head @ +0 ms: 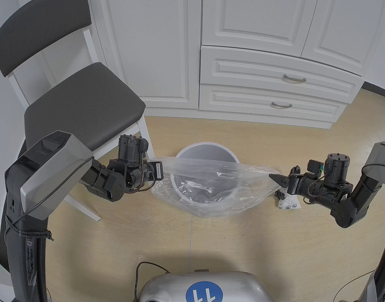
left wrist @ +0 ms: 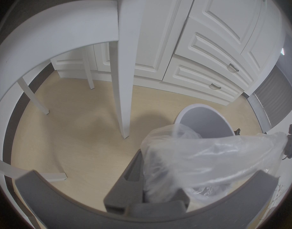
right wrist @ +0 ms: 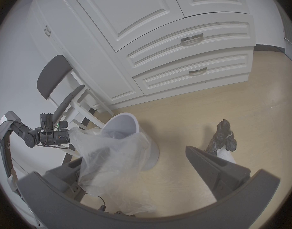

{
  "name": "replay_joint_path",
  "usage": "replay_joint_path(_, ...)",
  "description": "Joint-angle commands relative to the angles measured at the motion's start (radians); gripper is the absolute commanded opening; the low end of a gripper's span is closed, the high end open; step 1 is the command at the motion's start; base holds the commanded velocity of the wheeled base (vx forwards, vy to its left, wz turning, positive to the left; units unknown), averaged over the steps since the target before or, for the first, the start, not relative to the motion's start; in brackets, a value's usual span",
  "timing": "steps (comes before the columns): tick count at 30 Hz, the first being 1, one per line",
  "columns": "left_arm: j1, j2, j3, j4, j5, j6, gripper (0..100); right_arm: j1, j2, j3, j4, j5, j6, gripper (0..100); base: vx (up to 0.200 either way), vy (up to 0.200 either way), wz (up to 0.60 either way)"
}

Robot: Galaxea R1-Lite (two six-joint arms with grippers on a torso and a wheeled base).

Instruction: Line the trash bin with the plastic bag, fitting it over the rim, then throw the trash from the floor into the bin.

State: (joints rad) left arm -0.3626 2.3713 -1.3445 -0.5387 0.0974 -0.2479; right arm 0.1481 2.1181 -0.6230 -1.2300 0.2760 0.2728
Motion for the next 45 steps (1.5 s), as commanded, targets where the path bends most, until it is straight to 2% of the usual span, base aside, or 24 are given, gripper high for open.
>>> replay_joint_path(1,0.007,0.022,-0.015,0.0,0.001,-0.001,0,-0.024,0.002,0.0,0.0,0.006,-0.017,100,0.0,0.0,0.0)
replay_joint_path(6,0.013,0.031,-0.025,-0.001,0.002,-0.001,0,-0.044,-0.003,0.008,0.0,0.052,-0.02,100,0.0,0.0,0.0)
replay_joint_path(12,0.01,0.029,-0.025,-0.006,0.002,-0.002,0,-0.048,-0.009,0.026,-0.017,0.071,-0.023,100,0.0,0.0,0.0)
replay_joint_path(16,0.005,0.025,-0.024,-0.009,0.004,-0.013,0,-0.039,0.006,0.06,-0.077,0.098,-0.03,100,0.0,0.0,0.0)
replay_joint_path(19,0.004,0.02,-0.025,-0.004,0.004,-0.019,0,-0.038,0.026,0.111,-0.195,0.138,-0.066,100,0.0,0.0,0.0)
replay_joint_path(22,0.002,0.019,-0.025,-0.004,0.004,-0.024,0,-0.024,0.049,0.181,-0.324,0.212,-0.069,100,0.0,0.0,0.0)
replay_joint_path(24,-0.012,0.017,-0.024,-0.004,0.004,-0.027,0,0.021,0.076,0.221,-0.341,0.241,-0.072,100,0.0,0.0,0.0)
replay_joint_path(27,-0.022,0.009,-0.019,-0.006,0.005,-0.039,0,0.103,0.088,0.229,-0.341,0.207,-0.078,100,0.0,0.0,0.0)
replay_joint_path(28,-0.022,0.009,-0.019,-0.006,0.005,-0.039,0,0.103,0.088,0.229,-0.341,0.207,-0.078,100,0.0,0.0,0.0)
replay_joint_path(29,-0.024,0.0,-0.019,-0.003,0.005,-0.044,0,0.128,0.085,0.224,-0.341,0.15,-0.092,100,0.0,0.0,0.0)
replay_joint_path(35,-0.026,0.0,-0.018,-0.01,0.005,-0.044,0,0.168,0.04,0.203,-0.341,0.032,-0.098,100,0.0,0.0,0.0)
replay_joint_path(38,-0.03,0.0,-0.013,-0.014,0.005,-0.044,0,0.223,0.022,0.189,-0.341,-0.047,-0.098,100,0.0,0.0,0.0)
replay_joint_path(41,-0.03,-0.001,-0.009,-0.015,0.005,-0.042,0,0.278,0.023,0.169,-0.341,-0.144,-0.099,100,0.0,0.0,0.0)
replay_joint_path(43,-0.03,-0.001,-0.009,-0.015,0.005,-0.042,0,0.334,0.029,0.151,-0.341,-0.241,-0.11,100,0.0,0.0,0.0)
replay_joint_path(45,-0.03,-0.001,-0.007,-0.009,0.007,-0.042,0,0.361,0.031,0.146,-0.341,-0.29,-0.136,100,0.0,0.0,0.0)
